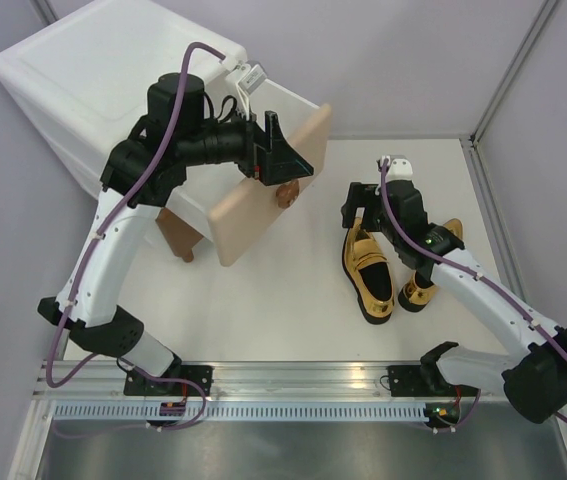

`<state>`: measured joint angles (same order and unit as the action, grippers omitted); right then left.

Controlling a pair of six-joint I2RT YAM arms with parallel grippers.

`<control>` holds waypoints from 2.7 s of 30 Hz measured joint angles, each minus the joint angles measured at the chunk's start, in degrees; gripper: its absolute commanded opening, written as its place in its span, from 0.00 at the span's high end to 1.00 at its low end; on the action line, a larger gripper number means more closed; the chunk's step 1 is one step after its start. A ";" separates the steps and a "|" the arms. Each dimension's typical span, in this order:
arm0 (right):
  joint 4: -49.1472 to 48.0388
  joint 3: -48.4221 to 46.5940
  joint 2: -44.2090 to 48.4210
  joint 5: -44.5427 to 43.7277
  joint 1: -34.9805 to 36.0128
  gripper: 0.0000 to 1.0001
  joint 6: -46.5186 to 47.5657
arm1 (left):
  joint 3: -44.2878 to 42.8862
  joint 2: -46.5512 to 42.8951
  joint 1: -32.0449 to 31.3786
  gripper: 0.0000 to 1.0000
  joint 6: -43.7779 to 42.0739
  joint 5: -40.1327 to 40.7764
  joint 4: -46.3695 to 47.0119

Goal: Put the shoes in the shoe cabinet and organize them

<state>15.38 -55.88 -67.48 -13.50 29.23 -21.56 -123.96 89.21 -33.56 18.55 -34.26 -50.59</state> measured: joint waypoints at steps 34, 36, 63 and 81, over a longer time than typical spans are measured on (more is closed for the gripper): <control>22.86 -0.37 3.78 -0.74 -0.92 0.09 -0.85 | 3.76 -6.08 -4.00 0.00 -1.18 22.03 11.34; 25.88 -0.39 3.78 -0.50 -0.92 0.12 -2.08 | 3.82 -6.16 -3.89 0.00 -2.21 25.11 12.11; 28.13 11.67 -3.78 2.49 -2.27 0.68 -8.15 | 5.64 -5.09 -2.78 0.00 -8.04 35.58 13.27; 28.57 -0.92 -5.11 -0.46 -13.97 0.99 -3.93 | 6.27 -5.11 -2.78 0.00 -8.44 32.44 13.44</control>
<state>43.94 -56.80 -72.60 -13.96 15.27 -25.50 -117.69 84.09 -36.34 10.11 -1.83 -37.15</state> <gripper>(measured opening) 0.029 0.996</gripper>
